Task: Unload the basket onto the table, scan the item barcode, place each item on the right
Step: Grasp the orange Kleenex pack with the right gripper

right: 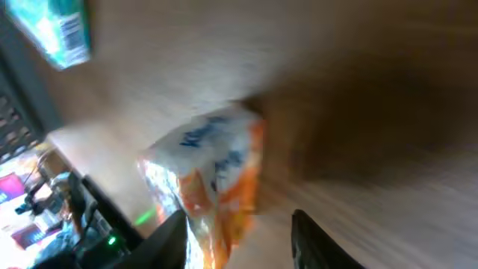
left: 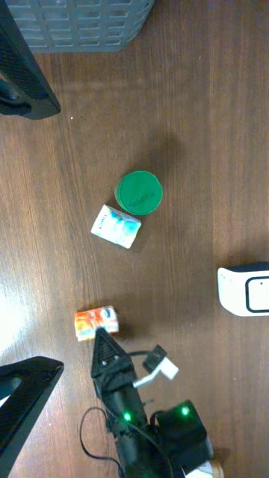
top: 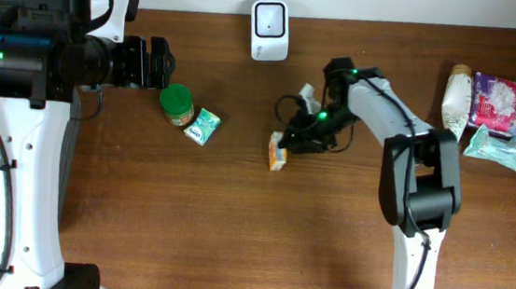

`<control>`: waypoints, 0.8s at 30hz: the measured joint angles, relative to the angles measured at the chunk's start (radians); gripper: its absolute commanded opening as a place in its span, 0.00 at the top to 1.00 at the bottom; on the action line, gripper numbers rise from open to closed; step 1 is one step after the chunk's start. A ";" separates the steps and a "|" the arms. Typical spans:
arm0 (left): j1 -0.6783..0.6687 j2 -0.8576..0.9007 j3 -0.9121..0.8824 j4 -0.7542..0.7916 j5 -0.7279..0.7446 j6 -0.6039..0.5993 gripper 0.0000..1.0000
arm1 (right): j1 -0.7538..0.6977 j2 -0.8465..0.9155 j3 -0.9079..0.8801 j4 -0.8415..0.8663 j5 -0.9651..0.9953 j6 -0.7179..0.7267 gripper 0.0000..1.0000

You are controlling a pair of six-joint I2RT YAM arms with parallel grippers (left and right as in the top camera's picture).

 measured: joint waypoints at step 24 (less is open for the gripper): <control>0.000 0.000 0.000 0.001 0.000 0.000 0.01 | 0.115 0.005 0.185 -0.181 0.426 0.037 0.52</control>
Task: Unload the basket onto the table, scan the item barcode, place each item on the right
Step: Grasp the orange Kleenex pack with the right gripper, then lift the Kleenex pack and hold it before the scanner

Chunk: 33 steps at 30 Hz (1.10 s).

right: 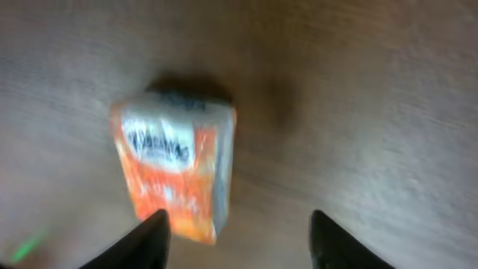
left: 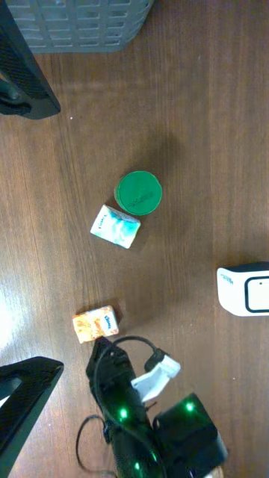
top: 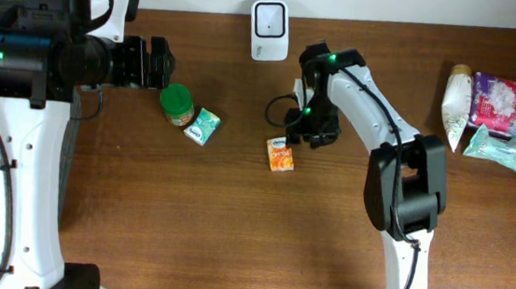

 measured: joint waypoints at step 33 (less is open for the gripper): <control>0.000 0.000 0.000 -0.001 0.000 0.000 0.01 | -0.283 -0.015 -0.059 0.709 -1.246 -0.162 0.96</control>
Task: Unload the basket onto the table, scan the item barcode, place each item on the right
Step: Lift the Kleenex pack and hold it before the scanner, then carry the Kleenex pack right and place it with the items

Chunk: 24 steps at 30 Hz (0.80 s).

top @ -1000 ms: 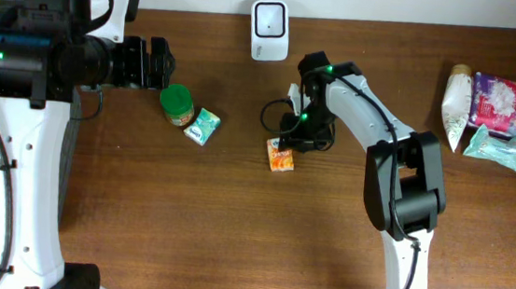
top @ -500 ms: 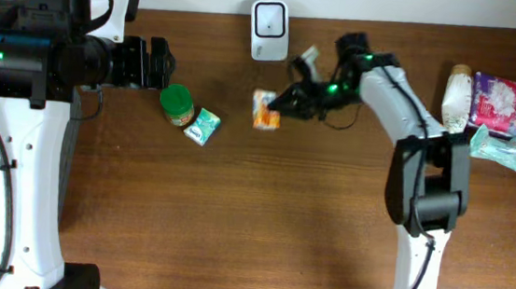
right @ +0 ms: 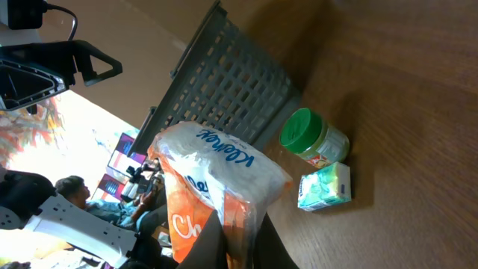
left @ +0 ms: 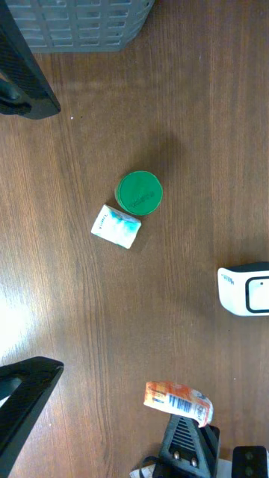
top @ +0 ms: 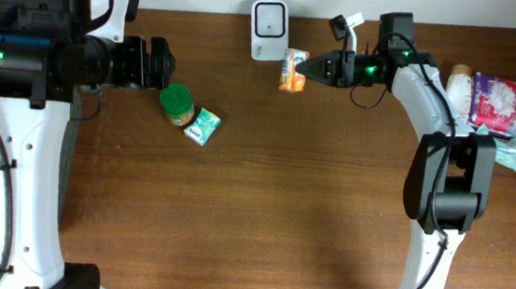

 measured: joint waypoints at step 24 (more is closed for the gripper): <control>0.000 0.000 0.000 0.000 0.000 0.000 0.01 | 0.331 0.174 0.250 0.466 1.786 -0.388 0.96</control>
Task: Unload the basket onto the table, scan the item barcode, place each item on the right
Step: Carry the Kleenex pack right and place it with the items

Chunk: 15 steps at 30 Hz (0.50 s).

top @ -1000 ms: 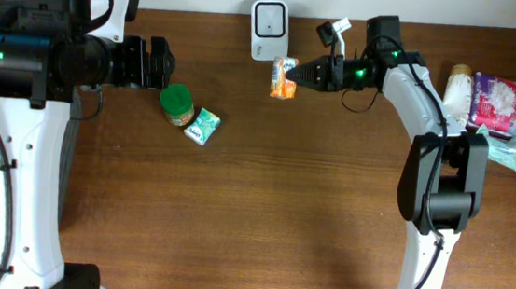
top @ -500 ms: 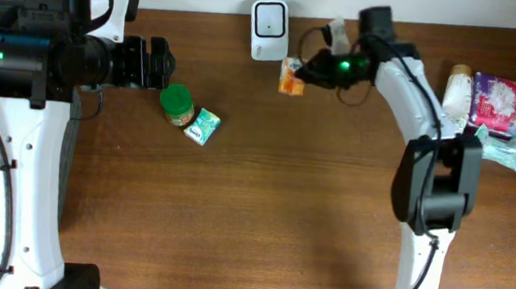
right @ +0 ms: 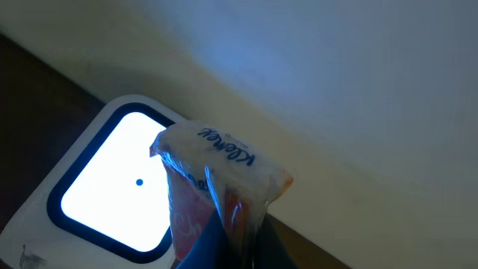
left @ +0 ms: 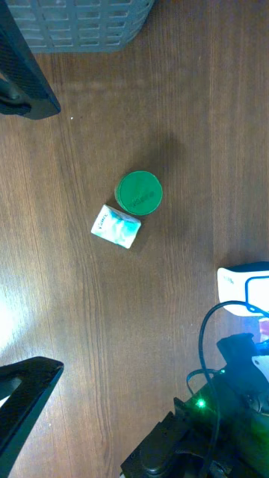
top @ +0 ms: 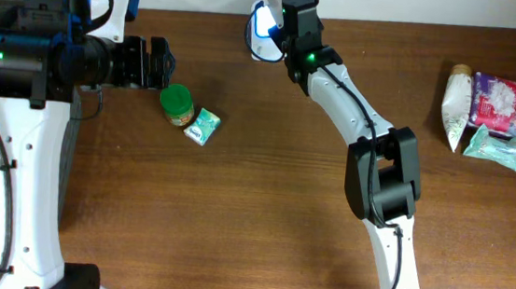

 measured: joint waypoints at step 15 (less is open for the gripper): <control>0.000 0.000 0.000 0.000 0.000 0.000 0.01 | -0.554 -0.166 0.005 -0.922 0.161 0.514 0.96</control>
